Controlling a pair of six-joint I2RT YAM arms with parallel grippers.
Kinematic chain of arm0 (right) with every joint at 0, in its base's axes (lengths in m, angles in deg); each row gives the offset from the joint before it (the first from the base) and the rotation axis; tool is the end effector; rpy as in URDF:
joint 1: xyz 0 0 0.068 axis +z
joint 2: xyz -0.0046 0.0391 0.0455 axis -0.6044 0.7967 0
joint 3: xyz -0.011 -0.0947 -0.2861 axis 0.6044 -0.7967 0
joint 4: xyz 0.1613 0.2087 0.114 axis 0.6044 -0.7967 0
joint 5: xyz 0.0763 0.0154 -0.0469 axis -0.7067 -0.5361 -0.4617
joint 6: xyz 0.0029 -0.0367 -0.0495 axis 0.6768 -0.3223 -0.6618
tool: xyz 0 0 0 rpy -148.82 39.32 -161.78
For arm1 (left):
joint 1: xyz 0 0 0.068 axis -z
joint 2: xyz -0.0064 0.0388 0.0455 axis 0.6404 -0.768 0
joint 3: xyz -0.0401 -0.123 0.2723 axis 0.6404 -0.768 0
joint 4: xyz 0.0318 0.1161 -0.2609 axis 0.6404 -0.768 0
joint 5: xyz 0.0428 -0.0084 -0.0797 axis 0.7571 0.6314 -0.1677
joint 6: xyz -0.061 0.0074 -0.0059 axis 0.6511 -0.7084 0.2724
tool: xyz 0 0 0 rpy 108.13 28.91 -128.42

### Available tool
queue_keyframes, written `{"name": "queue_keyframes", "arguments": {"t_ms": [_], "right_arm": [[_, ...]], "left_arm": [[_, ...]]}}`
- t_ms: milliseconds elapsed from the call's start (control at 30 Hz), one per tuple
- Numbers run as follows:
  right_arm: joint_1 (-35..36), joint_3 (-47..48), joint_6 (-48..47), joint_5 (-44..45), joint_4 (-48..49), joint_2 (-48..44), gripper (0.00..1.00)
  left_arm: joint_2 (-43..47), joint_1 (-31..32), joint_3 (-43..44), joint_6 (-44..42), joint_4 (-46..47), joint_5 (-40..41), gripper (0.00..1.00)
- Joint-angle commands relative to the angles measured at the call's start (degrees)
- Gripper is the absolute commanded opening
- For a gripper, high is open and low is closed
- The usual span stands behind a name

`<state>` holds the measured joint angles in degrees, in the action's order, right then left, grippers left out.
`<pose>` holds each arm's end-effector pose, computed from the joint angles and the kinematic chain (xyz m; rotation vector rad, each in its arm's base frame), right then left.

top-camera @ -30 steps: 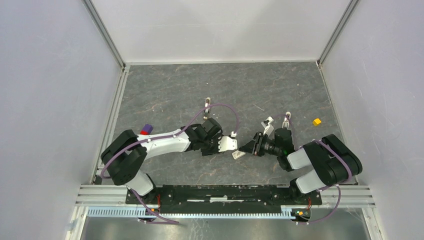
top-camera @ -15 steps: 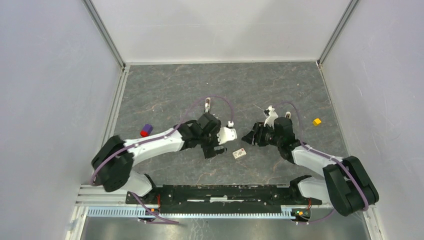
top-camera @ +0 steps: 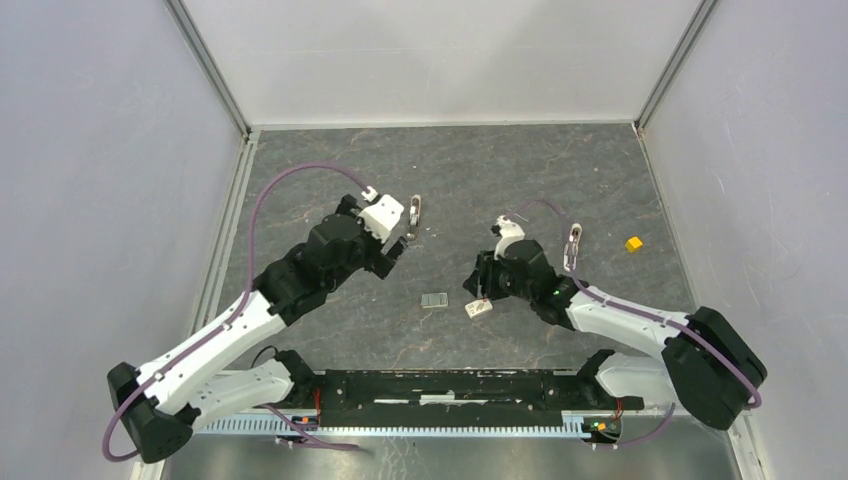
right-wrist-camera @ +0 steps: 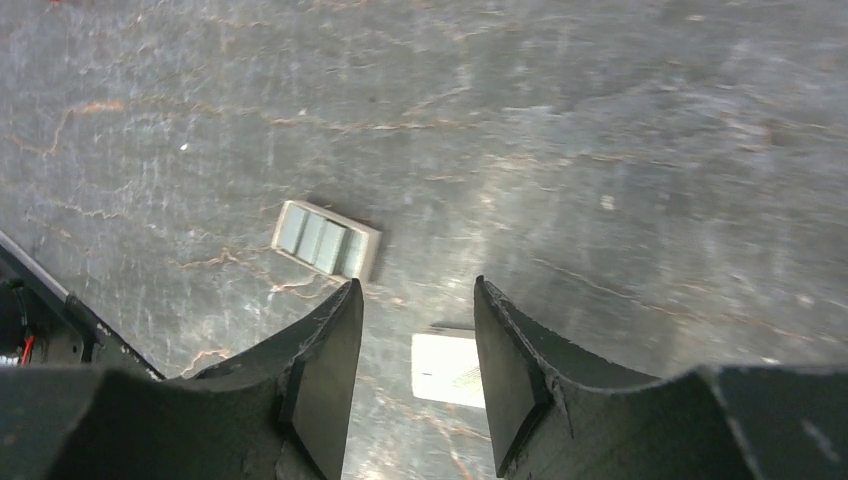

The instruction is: Load the staples into the stapler

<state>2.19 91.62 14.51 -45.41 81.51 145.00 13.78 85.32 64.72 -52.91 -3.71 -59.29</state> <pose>0.1934 0.1627 0.1814 -0.1416 2.2786 0.7796 0.1710 -0.1572 0.3466 0.8228 1.8135 -0.1127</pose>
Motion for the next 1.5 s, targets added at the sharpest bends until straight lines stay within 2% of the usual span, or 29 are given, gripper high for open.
{"name": "queue_keyframes", "arguments": {"t_ms": [0, 200, 433, 1033, 1467], "right_arm": [[7.18, 6.83, 0.98, 9.39, -2.12, 4.42, 0.51], [14.41, 14.36, 0.24, 16.04, -5.55, 12.36, 0.47], [18.78, 21.9, 0.04, 19.04, -9.65, 21.08, 0.43], [20.92, 24.03, 0.0, 21.74, -12.69, 26.28, 0.35], [20.85, 25.51, -3.29, 24.62, -16.13, 25.21, 0.3]], "left_arm": [[5.7, -0.18, -2.58, 8.55, -6.57, 13.83, 1.0], [18.55, -0.19, -8.37, 10.26, -5.81, 13.3, 1.0], [28.22, -0.12, -13.99, 5.73, -1.92, 16.34, 1.0], [29.27, -0.14, -14.63, 4.18, -1.43, 13.99, 1.0], [29.12, -0.14, -14.9, 3.74, -0.83, 13.89, 1.0]]}}
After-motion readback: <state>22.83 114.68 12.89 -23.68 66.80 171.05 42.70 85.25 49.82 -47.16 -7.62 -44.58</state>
